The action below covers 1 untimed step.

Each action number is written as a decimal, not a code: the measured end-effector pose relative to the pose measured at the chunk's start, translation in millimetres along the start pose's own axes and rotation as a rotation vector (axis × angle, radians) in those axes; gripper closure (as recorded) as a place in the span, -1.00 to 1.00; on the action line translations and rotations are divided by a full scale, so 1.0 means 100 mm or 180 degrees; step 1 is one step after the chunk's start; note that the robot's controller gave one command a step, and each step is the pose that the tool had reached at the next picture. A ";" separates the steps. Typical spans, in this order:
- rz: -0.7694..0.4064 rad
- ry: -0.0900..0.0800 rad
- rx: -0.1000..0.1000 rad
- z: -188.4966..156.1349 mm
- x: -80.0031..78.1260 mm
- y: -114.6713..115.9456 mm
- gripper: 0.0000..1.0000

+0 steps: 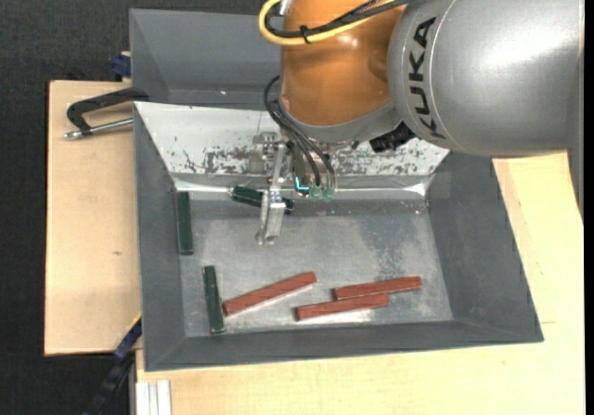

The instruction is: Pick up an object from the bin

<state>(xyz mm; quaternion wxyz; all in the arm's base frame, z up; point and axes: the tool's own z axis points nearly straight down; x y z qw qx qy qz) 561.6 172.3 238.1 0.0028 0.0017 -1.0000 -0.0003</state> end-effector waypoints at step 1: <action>0.0004 -0.0010 -0.0003 -0.02 0.00 0.00 -1.00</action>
Offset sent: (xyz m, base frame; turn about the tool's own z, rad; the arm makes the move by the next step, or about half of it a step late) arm 0.0226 0.0012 0.0702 -0.1012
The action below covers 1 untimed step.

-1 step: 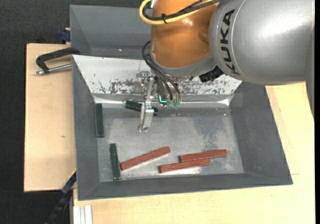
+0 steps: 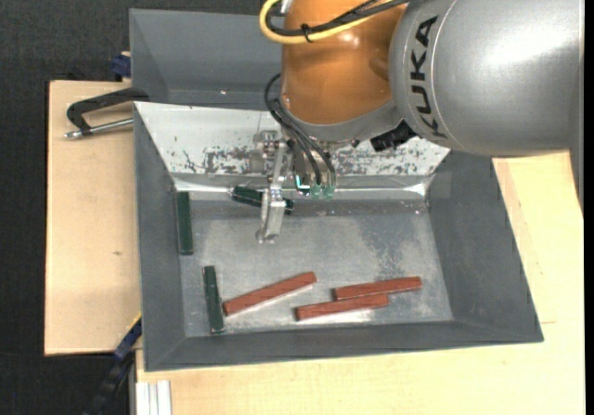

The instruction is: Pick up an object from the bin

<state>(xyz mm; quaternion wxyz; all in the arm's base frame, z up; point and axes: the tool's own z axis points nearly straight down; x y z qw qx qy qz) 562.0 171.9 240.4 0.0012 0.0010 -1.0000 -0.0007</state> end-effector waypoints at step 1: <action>-0.0003 -0.0008 -0.0001 -0.02 -0.01 0.00 -1.00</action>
Offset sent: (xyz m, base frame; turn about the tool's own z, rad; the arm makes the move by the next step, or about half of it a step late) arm -0.0196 0.0285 0.0125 -0.3346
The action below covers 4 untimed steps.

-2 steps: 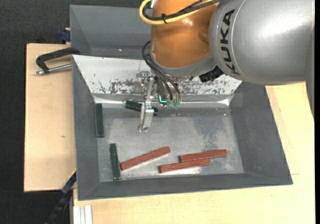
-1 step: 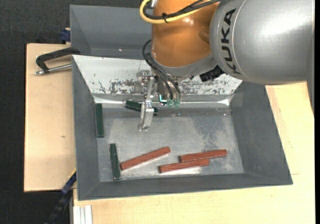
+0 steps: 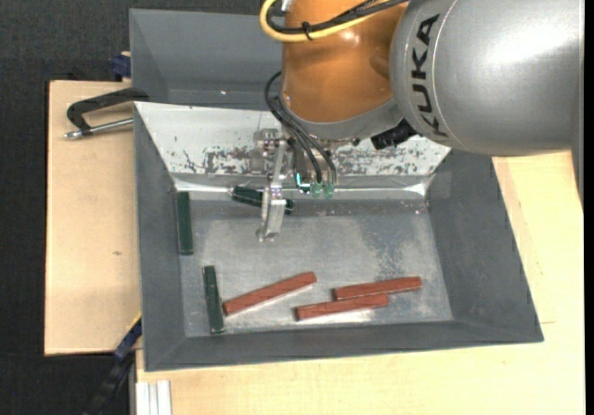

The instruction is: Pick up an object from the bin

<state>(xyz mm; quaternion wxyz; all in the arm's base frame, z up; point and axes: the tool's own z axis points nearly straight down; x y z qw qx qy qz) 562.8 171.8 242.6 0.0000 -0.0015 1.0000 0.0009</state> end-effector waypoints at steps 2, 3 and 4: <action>-0.1030 -0.0031 -0.0003 0.29 0.19 0.08 -1.00; -0.1071 -0.0004 0.0001 0.76 0.43 -0.12 -1.00; -0.1354 -0.0010 -0.0003 1.14 0.51 -0.60 -1.00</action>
Offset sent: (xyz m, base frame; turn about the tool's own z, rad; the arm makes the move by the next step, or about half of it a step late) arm -0.0452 -0.0228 -0.1424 -0.1921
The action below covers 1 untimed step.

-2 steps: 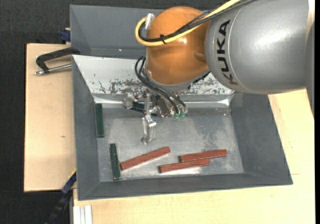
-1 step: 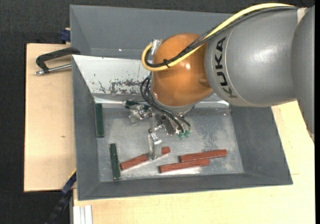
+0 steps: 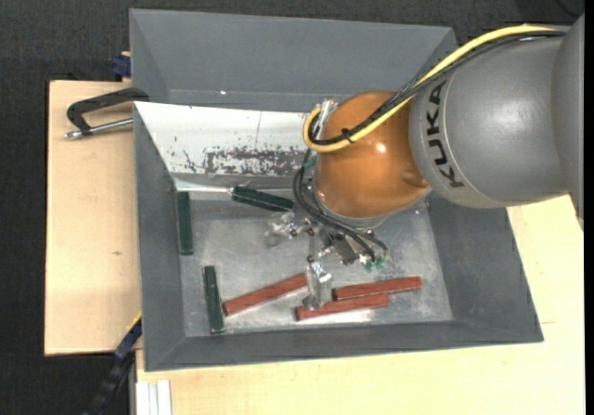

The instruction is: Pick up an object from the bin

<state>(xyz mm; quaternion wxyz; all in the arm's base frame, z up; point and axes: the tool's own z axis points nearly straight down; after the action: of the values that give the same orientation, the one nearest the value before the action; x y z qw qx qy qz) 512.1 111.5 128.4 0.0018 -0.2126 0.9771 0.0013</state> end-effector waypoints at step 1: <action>-0.1090 -0.0007 0.0001 0.50 -0.24 0.47 1.00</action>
Offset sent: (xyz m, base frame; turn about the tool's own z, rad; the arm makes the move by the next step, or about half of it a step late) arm 0.0000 0.0000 0.0000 0.0000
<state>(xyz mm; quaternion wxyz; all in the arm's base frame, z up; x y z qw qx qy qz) 514.4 164.0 78.6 0.0032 -0.3759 0.9266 0.0010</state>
